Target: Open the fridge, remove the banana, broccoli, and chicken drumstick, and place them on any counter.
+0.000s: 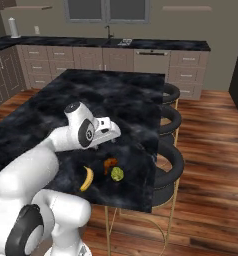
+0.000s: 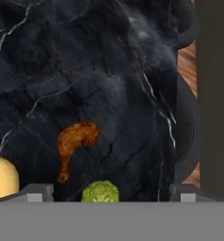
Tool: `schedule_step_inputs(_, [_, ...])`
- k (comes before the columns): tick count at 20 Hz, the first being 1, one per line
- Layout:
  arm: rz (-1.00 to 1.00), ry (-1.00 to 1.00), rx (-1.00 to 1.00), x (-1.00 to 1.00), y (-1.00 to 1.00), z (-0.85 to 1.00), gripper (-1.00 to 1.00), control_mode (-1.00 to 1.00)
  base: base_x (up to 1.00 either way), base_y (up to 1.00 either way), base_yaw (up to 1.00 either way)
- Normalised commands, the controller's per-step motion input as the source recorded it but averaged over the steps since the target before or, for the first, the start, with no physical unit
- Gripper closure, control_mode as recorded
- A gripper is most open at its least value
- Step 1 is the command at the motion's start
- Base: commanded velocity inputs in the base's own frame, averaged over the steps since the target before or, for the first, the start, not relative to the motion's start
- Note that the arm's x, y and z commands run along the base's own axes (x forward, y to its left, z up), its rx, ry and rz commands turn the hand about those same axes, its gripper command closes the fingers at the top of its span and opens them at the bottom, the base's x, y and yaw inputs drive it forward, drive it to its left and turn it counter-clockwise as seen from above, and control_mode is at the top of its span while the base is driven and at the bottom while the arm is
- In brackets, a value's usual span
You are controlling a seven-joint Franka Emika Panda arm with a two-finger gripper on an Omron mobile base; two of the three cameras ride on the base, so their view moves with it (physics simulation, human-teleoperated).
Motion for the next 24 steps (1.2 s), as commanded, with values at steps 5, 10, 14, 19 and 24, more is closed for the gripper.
schedule_step_inputs(5, [0.04, 0.0, 0.05, -0.37, -0.26, 1.0, -1.0, -1.0, 0.0, 0.0, 0.0])
schedule_step_inputs(10, [0.14, 0.0, 0.12, -0.62, -0.12, 1.0, -1.0, -1.0, 0.0, 0.0, 0.0])
schedule_step_inputs(14, [0.24, 0.01, 0.14, -0.38, 0.0, 0.93, -1.0, -1.0, 0.0, 0.0, 0.0])
schedule_step_inputs(19, [0.27, 0.06, 0.16, -0.18, 0.04, 0.35, -1.0, -1.0, 0.0, 0.0, 0.0])
schedule_step_inputs(24, [0.21, 0.01, 0.1, -0.27, 0.15, 0.01, -1.0, -1.0, 0.0, 0.0, 0.0])
